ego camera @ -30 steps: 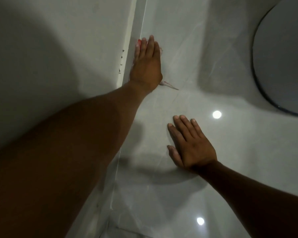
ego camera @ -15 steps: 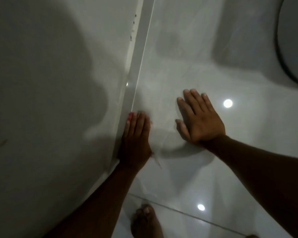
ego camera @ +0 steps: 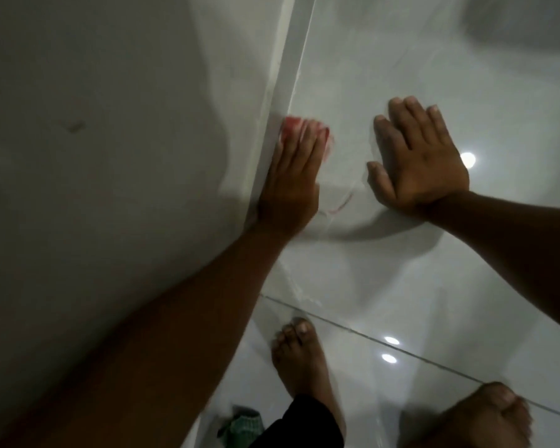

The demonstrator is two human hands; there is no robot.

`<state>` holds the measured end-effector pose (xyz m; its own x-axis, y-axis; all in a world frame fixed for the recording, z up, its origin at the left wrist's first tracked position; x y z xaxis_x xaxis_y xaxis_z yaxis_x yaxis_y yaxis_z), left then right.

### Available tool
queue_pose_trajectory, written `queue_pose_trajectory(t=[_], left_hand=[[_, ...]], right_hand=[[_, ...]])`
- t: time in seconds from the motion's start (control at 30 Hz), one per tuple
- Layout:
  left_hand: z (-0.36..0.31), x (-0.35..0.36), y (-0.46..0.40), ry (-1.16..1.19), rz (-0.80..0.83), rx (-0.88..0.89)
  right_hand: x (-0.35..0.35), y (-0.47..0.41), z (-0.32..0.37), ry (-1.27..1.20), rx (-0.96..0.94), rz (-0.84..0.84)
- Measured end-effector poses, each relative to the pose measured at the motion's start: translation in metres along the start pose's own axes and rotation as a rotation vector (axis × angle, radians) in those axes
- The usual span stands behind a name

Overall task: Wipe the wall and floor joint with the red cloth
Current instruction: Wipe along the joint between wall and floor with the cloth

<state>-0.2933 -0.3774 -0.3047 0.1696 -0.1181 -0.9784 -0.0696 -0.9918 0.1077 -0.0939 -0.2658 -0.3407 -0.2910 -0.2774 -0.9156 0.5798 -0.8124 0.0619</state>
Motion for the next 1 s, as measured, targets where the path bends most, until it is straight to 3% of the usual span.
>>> queue_pose_trajectory(t=[0.13, 0.23, 0.5, 0.63, 0.73, 0.9, 1.0], left_hand=[[-0.02, 0.011, 0.1, 0.03, 0.122, -0.077], [-0.02, 0.015, 0.105, 0.007, 0.172, -0.072], [0.01, 0.009, -0.064, -0.037, -0.098, 0.014], [0.03, -0.012, -0.188, -0.051, -0.048, 0.014], [0.033, -0.02, -0.217, -0.046, -0.003, -0.018], [0.021, -0.006, -0.109, 0.02, -0.067, 0.038], [-0.003, 0.003, -0.003, 0.025, 0.023, -0.034]], right_hand=[[0.0, 0.0, 0.0, -0.007, -0.006, -0.021], [-0.001, -0.002, -0.001, 0.003, -0.008, -0.022], [-0.001, -0.004, -0.001, 0.036, 0.022, 0.008], [0.0, -0.003, -0.001, 0.046, 0.015, -0.015], [-0.001, -0.003, 0.001, 0.049, 0.026, 0.016], [0.001, -0.004, 0.0, 0.033, 0.013, -0.006], [0.003, -0.002, 0.0, 0.024, 0.018, -0.023]])
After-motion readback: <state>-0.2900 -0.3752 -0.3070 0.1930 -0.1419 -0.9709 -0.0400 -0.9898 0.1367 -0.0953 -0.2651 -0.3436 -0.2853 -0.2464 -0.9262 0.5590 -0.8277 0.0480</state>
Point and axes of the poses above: each hand's wrist, its own y-axis away from the middle knuckle, its own x-axis out of the palm, z = x × y, the point moved 1 cm from there along -y, towards the middle knuckle, and after that the axes turned 9 degrees about x, right-handed, at the moved point
